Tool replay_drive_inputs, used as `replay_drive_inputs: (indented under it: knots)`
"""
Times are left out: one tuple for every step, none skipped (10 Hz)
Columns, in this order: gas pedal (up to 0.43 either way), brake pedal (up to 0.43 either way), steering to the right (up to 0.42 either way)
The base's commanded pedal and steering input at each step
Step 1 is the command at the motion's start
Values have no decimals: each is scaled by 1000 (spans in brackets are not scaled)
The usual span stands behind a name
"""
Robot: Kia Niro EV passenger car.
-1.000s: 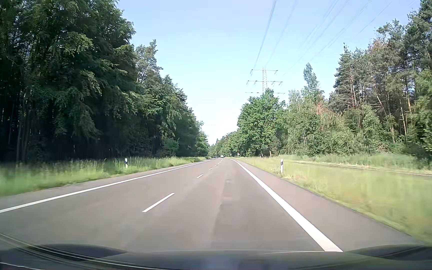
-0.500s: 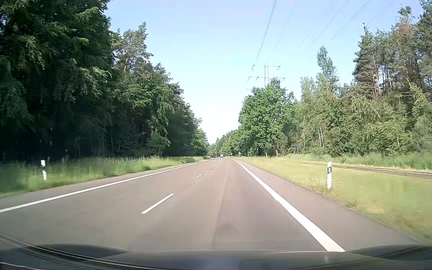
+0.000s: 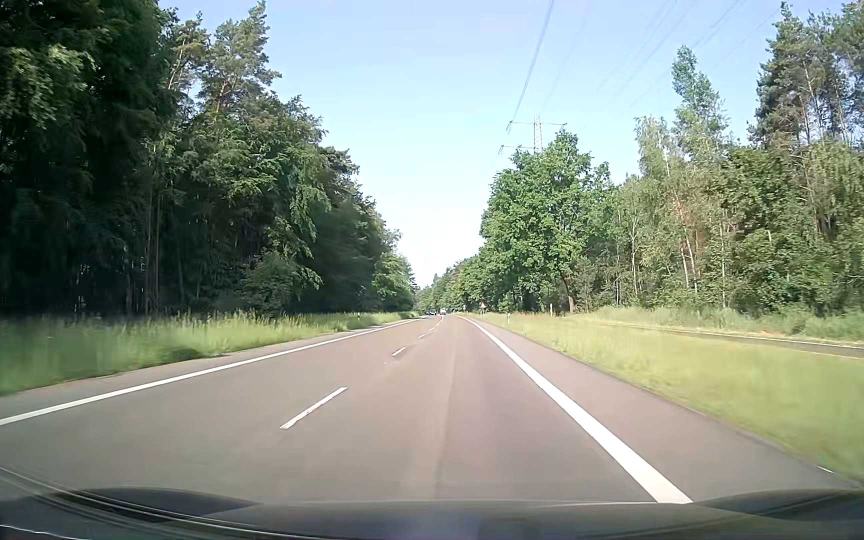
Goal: Follow the waypoints while adhering to traffic rules and regulations
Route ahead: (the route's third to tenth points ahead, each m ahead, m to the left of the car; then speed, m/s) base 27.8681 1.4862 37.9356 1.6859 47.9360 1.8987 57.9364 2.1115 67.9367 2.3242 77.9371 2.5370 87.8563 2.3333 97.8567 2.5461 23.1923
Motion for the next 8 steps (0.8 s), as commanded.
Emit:
replay_drive_inputs:
  knots:
    - [189, 30, 0]
    - [189, 30, 0]
    - [189, 30, 0]
    - [189, 30, 0]
    - [189, 30, -1]
    - [189, 30, 0]
    - [189, 30, -1]
    - [189, 30, -1]
